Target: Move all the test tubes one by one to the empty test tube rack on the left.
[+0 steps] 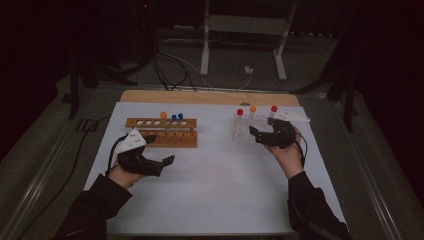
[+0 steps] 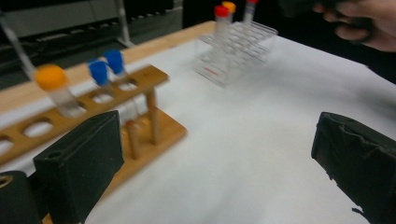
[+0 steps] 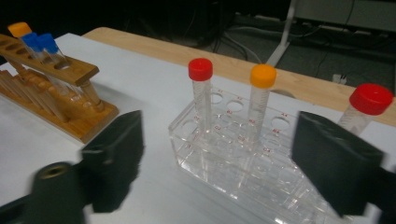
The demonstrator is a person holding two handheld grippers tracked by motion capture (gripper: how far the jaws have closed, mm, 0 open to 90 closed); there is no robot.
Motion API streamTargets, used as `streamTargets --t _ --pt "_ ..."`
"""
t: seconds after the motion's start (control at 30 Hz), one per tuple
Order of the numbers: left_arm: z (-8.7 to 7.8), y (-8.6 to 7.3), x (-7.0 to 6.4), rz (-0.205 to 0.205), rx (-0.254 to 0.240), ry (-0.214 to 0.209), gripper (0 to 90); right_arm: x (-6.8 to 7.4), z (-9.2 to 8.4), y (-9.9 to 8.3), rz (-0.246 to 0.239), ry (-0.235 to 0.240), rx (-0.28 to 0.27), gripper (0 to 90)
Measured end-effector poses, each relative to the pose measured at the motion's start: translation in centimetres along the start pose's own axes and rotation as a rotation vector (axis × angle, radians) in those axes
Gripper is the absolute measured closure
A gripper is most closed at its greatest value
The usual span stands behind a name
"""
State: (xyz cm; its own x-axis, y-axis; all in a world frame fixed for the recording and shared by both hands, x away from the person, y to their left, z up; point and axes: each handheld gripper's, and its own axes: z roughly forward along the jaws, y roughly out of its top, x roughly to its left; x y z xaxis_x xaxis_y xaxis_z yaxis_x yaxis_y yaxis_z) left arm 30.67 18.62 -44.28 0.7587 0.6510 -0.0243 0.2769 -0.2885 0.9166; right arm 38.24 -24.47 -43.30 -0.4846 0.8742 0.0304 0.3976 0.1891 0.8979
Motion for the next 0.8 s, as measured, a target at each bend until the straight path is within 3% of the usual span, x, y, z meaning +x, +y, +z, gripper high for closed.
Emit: streamTargets --t 0.13,0.27,0.8 --pt "0.1 -1.1 -0.6 -0.004 -0.007 -0.012 3.1 -0.4 1.1 0.2 0.018 -0.029 0.018 31.1" --pt "0.2 -1.8 -0.7 -0.003 0.001 -0.023 3.1 -0.8 2.4 0.4 -0.010 -0.064 0.055 41.9" --pt "0.0 -2.0 -1.1 0.006 -0.003 -0.033 3.1 -1.8 7.1 0.4 0.027 -0.136 0.141 55.7"
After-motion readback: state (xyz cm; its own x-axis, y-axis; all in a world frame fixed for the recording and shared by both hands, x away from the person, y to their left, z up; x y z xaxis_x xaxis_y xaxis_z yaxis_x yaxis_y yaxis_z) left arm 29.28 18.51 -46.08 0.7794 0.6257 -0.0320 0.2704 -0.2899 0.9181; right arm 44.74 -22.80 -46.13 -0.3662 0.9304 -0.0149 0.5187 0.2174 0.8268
